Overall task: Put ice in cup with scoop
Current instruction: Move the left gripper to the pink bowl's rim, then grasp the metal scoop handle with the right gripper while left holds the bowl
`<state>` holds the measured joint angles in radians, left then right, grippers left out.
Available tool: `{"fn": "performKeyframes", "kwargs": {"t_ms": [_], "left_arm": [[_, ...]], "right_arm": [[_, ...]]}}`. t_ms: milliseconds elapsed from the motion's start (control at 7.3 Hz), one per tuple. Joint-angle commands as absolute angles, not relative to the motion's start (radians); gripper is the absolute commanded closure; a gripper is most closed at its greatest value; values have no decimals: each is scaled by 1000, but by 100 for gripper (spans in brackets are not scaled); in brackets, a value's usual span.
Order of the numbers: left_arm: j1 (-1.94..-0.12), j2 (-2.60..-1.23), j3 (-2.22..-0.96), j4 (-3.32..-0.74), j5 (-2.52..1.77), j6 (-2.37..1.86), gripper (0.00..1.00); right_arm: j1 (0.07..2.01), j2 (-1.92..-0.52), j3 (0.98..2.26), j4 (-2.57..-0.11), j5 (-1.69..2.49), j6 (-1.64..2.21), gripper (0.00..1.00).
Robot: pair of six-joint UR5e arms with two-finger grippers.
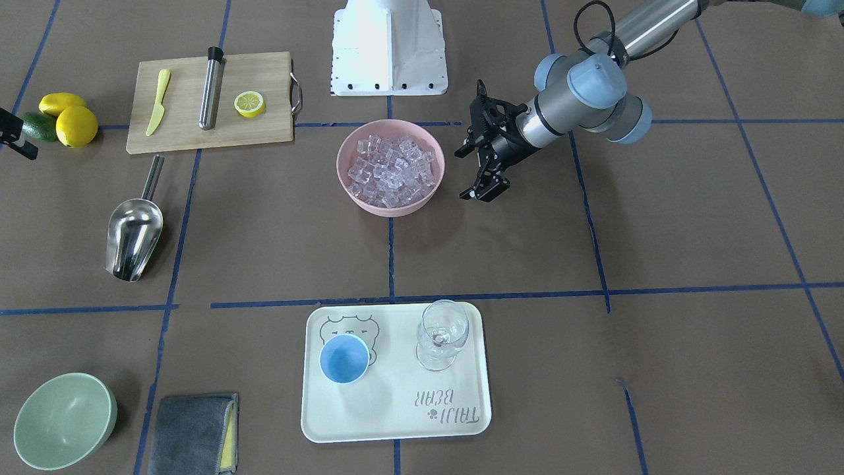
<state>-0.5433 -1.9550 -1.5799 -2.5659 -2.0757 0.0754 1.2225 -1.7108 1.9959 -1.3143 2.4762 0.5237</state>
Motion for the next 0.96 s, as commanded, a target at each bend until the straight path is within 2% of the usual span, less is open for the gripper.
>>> {"fn": "performKeyframes", "kwargs": {"t_ms": [0,274,822], "left_arm": [[-512,-1959,-1572,-2566,-2039,78,0],[-511,-1947,-1577,-2566,-2042,87,0],[-517,-1953,-1583,-2566,-2059,132,0]], "right_arm": [[1119,-1716,2051,-1280,2401,696,0],[950,-1733,2112,-1229,2219,879,0],[624,-1759,2108,-1144,1820,1228,0]]}}
